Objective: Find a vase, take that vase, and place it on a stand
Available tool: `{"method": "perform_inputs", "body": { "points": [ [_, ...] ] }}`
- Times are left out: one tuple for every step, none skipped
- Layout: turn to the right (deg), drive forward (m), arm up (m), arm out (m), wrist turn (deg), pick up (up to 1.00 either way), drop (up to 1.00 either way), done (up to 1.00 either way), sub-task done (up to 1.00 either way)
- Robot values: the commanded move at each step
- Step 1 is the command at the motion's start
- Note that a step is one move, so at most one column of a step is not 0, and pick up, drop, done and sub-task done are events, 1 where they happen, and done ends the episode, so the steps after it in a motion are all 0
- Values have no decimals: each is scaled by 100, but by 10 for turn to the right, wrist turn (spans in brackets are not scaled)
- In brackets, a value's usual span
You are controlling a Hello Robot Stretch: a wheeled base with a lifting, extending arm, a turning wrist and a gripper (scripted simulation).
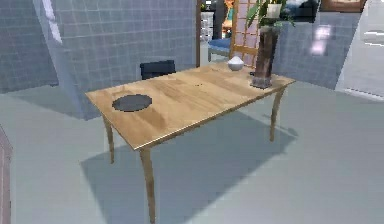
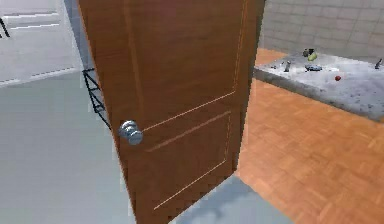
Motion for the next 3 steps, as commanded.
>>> {"method": "perform_inputs", "body": {
  "points": [
    [0,40,0,0,0,0,0,0,0],
    [420,0,0,0,0,0,0,0,0],
    [0,100,0,0,0,0,0,0,0]
  ]
}}
